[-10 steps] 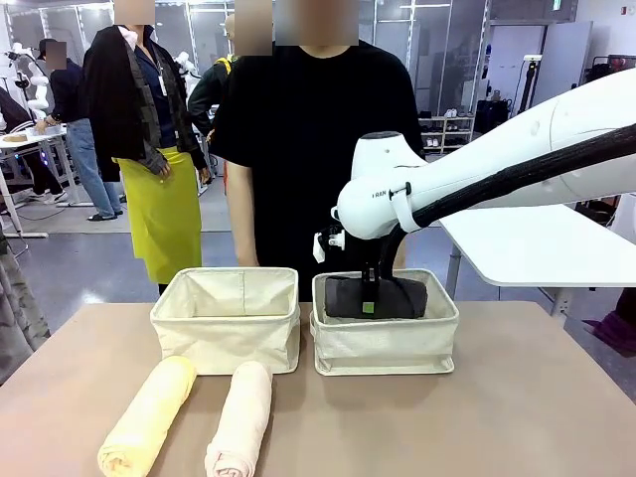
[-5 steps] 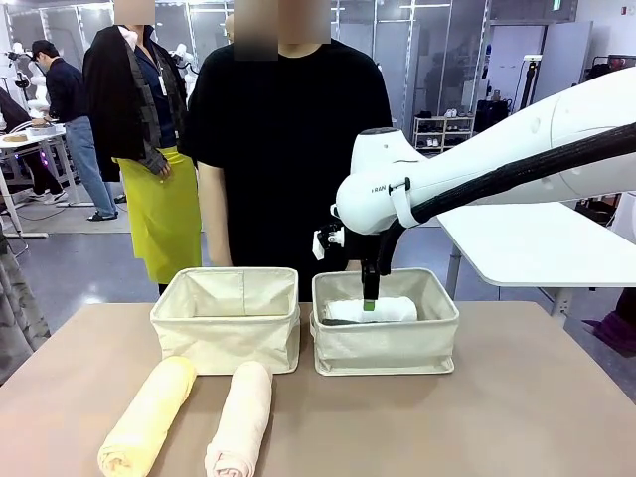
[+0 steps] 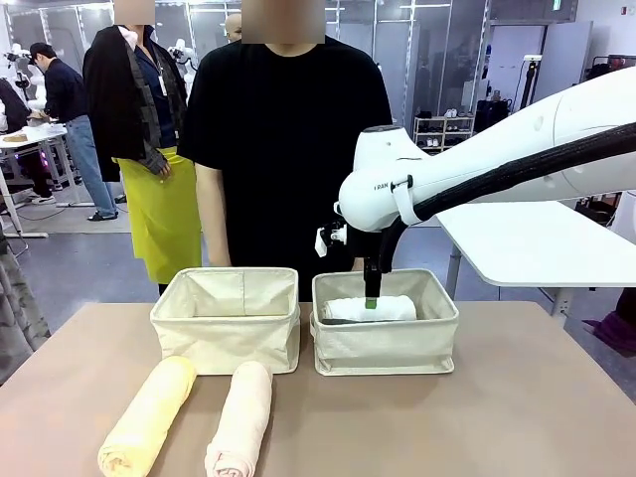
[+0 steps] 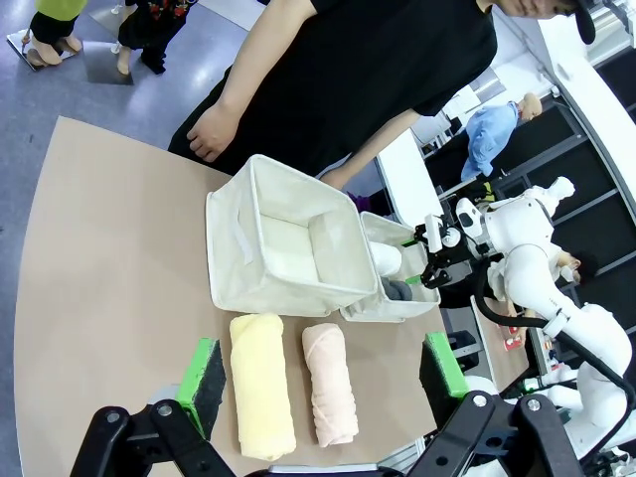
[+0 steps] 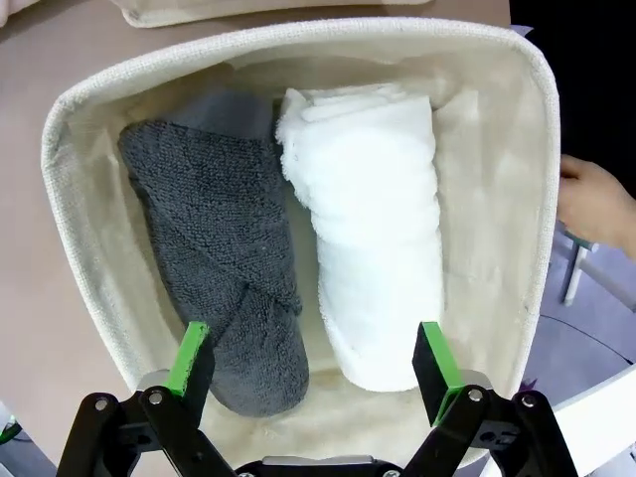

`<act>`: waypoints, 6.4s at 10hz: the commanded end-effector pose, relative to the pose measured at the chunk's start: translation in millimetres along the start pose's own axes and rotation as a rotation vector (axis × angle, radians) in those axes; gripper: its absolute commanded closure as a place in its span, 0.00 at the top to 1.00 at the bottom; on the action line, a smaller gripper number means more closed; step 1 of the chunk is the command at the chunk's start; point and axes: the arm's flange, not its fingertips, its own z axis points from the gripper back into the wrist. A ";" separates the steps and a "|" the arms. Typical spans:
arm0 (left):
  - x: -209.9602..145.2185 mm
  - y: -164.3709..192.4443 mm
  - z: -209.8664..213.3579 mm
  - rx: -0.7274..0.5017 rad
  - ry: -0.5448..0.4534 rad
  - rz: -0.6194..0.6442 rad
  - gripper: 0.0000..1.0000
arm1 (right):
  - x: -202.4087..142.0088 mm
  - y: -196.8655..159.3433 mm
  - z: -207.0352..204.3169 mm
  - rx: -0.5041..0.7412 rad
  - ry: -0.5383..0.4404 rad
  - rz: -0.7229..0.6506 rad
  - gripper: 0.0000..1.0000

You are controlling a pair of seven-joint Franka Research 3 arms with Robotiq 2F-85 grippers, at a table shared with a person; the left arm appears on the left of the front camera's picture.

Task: Divide the towels into two baskets.
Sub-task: Pick up one hotel-folded towel from the bottom of the table and place it in the Fabric basket indicated by the person.

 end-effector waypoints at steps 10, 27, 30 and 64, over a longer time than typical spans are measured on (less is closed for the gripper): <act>3.1 -0.6 0.3 -0.017 -0.012 0.000 1.00 | -10.9 8.0 24.1 -0.010 0.002 -0.057 1.00; 3.1 -0.6 0.3 -0.017 -0.012 0.000 1.00 | -510.1 147.8 9.4 0.840 -1.041 -1.210 1.00; 3.1 -0.6 0.3 -0.017 -0.012 0.000 1.00 | -561.2 158.8 -47.8 1.011 -1.160 -1.256 1.00; -112.1 -120.4 -183.1 0.373 0.414 -0.704 1.00 | -551.2 170.8 -37.0 0.947 -1.087 -1.307 1.00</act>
